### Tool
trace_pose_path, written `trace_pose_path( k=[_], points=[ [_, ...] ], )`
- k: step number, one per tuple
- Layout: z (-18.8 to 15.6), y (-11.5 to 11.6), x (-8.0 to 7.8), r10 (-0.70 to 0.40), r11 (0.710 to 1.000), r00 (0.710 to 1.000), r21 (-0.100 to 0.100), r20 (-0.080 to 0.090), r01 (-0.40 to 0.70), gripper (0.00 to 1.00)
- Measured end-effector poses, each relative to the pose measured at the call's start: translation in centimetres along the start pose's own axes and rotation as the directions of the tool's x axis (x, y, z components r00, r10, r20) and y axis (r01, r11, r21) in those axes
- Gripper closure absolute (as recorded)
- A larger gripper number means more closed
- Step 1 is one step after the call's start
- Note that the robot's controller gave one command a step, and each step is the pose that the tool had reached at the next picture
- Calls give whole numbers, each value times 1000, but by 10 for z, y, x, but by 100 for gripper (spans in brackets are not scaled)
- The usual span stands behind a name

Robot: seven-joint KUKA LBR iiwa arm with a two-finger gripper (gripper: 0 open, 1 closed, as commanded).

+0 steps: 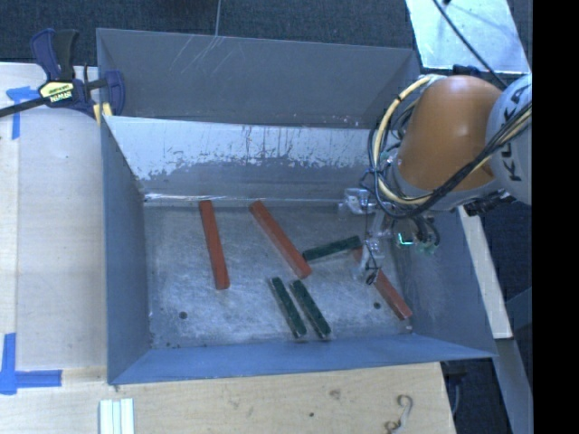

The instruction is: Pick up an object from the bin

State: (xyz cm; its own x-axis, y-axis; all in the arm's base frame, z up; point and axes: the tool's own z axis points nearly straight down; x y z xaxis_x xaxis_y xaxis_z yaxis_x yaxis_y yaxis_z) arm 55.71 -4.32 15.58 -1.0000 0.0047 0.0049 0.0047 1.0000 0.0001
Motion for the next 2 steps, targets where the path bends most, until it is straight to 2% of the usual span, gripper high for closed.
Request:
trace_pose_path(
  k=[1, 2],
  points=[
    [88, -1, -63, -223, 975, 975, 2, 8, 223, 0],
    [85, -23, -60, -230, 973, 973, 2, 7, 230, 0]
  ],
)
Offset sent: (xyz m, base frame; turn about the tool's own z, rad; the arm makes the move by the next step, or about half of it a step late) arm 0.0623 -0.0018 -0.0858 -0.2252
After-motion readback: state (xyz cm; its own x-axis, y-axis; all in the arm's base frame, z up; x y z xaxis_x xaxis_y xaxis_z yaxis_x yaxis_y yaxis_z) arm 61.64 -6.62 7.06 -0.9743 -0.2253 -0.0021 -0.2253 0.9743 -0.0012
